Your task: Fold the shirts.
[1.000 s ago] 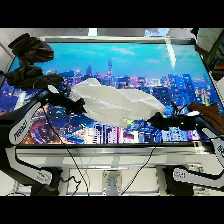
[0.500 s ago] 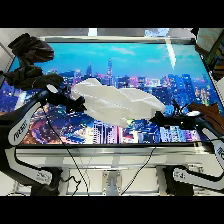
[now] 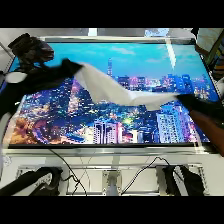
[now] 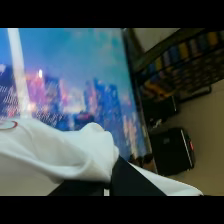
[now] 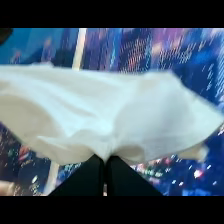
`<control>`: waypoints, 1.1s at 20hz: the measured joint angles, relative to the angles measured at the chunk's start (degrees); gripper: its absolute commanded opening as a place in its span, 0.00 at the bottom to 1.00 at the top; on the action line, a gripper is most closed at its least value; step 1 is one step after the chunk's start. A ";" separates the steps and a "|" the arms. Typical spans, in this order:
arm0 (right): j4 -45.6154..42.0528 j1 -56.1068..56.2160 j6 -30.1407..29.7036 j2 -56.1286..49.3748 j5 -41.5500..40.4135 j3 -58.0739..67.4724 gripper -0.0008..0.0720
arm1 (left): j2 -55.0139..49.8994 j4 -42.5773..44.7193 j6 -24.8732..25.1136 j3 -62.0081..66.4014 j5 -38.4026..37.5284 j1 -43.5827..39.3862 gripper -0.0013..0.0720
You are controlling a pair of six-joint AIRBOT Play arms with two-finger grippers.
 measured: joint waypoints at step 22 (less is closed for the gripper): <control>-5.64 9.46 2.10 -34.75 6.91 47.04 0.06 | 7.48 35.17 -25.33 -0.13 -10.47 -0.07 0.03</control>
